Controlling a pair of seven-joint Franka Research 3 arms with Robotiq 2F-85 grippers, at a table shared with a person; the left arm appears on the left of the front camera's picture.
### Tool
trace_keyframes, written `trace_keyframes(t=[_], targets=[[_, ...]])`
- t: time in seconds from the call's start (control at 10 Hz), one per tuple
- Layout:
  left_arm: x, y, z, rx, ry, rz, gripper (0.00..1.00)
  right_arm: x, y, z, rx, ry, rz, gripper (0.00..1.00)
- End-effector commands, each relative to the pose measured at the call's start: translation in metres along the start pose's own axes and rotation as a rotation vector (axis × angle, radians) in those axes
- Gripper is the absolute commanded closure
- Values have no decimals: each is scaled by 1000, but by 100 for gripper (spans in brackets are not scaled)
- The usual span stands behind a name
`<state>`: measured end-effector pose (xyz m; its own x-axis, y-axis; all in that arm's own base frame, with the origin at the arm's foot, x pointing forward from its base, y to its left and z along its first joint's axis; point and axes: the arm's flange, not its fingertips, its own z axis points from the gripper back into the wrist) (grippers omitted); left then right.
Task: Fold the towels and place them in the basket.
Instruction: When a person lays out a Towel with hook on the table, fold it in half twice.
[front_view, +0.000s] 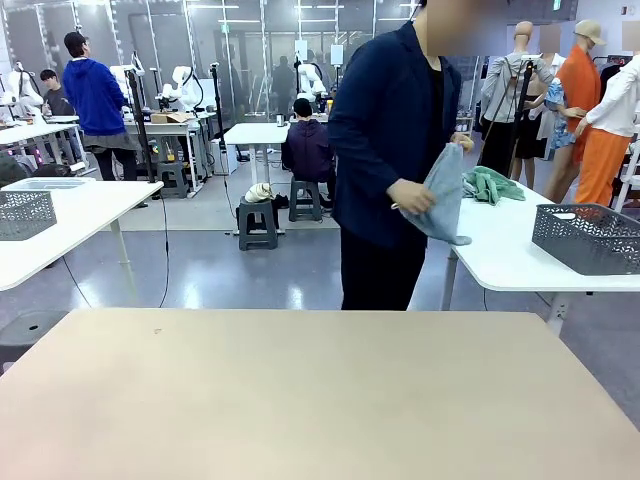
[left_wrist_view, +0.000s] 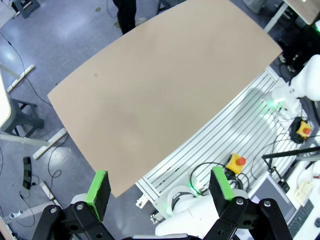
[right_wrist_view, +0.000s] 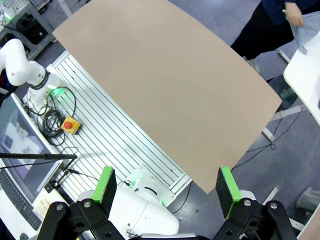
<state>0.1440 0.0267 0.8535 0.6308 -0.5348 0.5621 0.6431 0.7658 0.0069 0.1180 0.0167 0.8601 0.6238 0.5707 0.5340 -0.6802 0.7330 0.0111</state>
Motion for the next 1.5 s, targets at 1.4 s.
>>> trace_keyframes(t=[1.4], targets=[[1,-1,0,-4,-7,-10,0,-4,5,3,8,-15,20,0]])
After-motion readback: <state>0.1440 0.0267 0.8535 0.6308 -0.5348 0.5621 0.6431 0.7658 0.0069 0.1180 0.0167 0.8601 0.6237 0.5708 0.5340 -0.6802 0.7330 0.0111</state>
